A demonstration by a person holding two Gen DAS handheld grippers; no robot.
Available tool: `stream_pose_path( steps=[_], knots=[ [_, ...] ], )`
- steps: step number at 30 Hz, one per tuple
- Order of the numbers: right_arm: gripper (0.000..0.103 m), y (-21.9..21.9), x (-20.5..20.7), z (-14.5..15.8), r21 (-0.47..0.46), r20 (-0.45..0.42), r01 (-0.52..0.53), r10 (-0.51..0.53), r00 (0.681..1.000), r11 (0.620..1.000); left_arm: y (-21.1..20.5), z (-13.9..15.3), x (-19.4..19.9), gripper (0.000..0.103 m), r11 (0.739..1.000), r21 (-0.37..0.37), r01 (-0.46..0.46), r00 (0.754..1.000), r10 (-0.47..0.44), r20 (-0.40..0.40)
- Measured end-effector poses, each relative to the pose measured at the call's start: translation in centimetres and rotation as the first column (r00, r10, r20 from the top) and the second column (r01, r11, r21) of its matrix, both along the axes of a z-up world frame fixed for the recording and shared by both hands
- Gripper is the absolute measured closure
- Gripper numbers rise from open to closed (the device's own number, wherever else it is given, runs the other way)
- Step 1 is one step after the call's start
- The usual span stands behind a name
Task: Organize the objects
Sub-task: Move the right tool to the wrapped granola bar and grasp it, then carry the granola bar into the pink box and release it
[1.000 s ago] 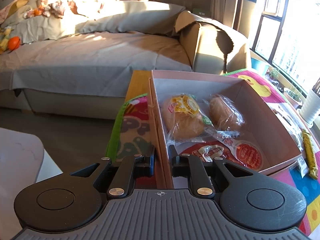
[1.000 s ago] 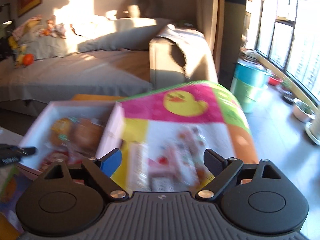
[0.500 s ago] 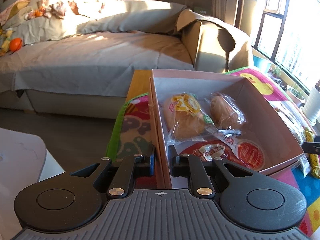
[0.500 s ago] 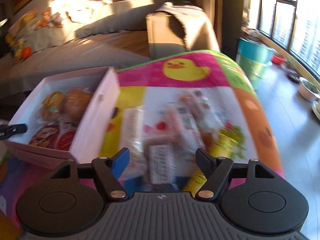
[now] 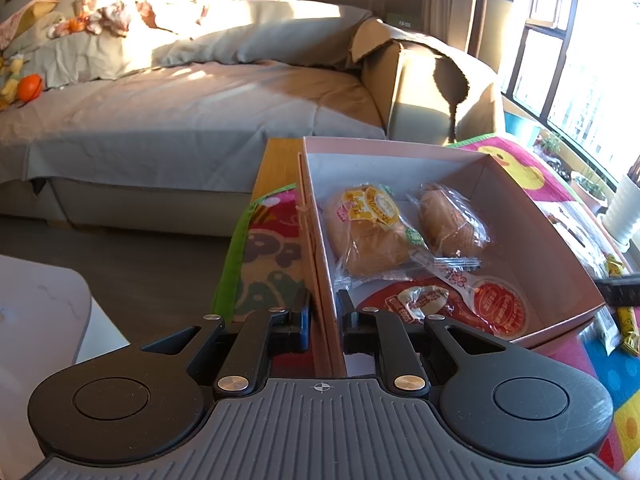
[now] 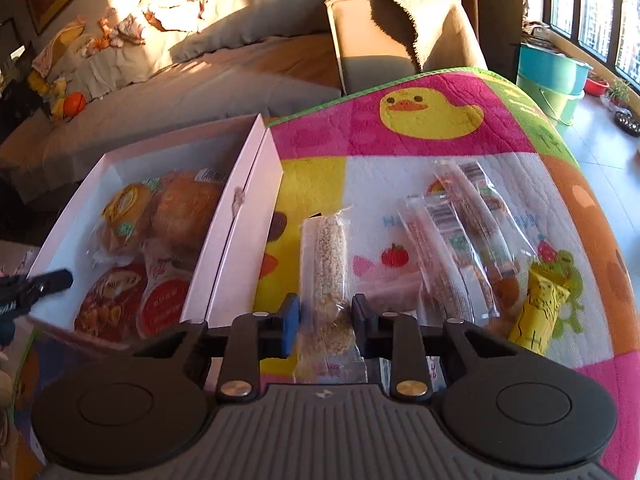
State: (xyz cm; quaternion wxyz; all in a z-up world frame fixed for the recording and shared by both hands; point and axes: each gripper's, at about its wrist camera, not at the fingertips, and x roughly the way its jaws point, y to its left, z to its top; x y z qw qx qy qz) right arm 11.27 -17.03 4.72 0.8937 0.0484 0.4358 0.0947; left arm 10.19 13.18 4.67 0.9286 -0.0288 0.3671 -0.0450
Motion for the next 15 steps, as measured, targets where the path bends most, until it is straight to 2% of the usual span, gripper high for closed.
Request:
stream_pose_path(
  steps=[9, 12, 15],
  knots=[
    [0.075, -0.4, -6.5, 0.5, -0.033, -0.049, -0.04, 0.038, 0.998, 0.999, 0.0, 0.2, 0.0, 0.087, 1.0, -0.005, 0.001, 1.0, -0.001, 0.0],
    [0.075, 0.4, -8.1, 0.7, -0.084, -0.052, -0.082, 0.078, 0.996, 0.993, -0.1, 0.2, 0.1, 0.087, 1.0, -0.008, -0.006, 1.0, 0.006, -0.001],
    [0.073, 1.4, -8.2, 0.7, -0.144, -0.019, -0.104, 0.103, 0.995, 0.984, -0.1, 0.3, 0.1, 0.087, 1.0, -0.008, -0.009, 1.0, 0.009, -0.002]
  ],
)
